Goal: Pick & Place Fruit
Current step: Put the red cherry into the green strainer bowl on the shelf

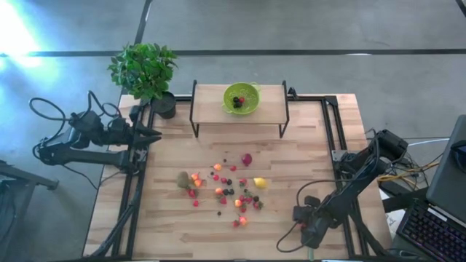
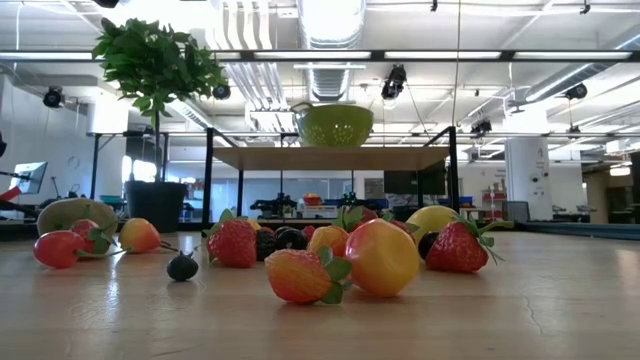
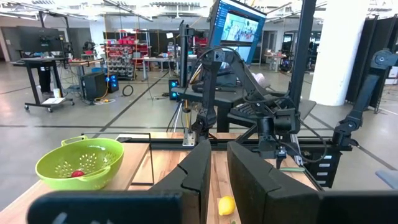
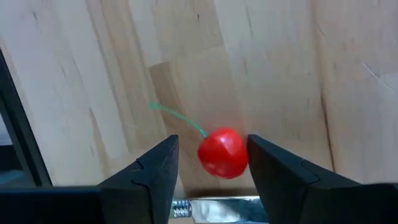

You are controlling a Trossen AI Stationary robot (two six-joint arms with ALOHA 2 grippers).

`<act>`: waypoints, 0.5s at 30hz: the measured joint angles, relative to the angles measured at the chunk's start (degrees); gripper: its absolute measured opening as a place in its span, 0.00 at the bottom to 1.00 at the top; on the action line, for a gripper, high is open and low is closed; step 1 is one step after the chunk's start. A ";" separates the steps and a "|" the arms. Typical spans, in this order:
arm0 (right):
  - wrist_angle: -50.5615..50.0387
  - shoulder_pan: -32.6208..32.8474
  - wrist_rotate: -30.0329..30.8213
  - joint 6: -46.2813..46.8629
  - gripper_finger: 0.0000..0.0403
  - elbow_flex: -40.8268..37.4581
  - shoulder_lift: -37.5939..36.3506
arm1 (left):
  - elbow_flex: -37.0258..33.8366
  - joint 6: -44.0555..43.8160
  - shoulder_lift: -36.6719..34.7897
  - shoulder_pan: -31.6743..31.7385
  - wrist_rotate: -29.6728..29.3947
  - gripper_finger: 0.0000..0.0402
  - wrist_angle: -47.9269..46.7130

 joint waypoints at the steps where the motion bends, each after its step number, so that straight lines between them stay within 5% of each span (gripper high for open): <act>1: -0.16 0.00 0.49 -0.06 0.45 0.29 0.07 | 0.02 0.00 -0.01 0.00 -0.01 0.16 0.00; 15: -0.35 -0.13 1.72 -2.06 0.23 1.34 0.28 | 0.02 0.00 -0.01 0.07 -0.01 0.16 0.00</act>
